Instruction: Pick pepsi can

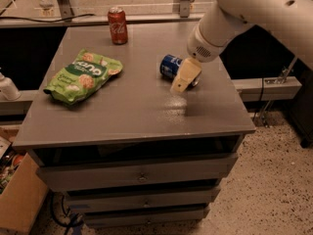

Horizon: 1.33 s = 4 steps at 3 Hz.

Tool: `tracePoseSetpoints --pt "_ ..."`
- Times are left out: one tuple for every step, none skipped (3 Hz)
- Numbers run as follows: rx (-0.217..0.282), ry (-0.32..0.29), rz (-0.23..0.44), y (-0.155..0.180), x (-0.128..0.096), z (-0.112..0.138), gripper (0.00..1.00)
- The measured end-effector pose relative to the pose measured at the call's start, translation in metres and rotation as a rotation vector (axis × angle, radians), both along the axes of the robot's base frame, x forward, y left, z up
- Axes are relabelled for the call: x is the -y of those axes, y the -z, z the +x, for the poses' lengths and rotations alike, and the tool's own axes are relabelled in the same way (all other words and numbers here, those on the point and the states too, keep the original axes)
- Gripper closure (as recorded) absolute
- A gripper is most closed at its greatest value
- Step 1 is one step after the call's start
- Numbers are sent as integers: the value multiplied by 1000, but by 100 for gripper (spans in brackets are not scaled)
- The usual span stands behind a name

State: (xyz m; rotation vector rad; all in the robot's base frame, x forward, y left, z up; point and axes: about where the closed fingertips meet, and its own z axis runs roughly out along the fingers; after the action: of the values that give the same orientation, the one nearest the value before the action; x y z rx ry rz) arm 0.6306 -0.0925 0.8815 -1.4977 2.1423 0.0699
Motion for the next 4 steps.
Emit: tracePoseSetpoints --pt "-15 12 39 23 -11 22 0" --pt "-30 27 47 40 -15 37 0" --pt "-29 30 42 47 -15 46 18" --pt "-27 31 51 43 -13 49 41"
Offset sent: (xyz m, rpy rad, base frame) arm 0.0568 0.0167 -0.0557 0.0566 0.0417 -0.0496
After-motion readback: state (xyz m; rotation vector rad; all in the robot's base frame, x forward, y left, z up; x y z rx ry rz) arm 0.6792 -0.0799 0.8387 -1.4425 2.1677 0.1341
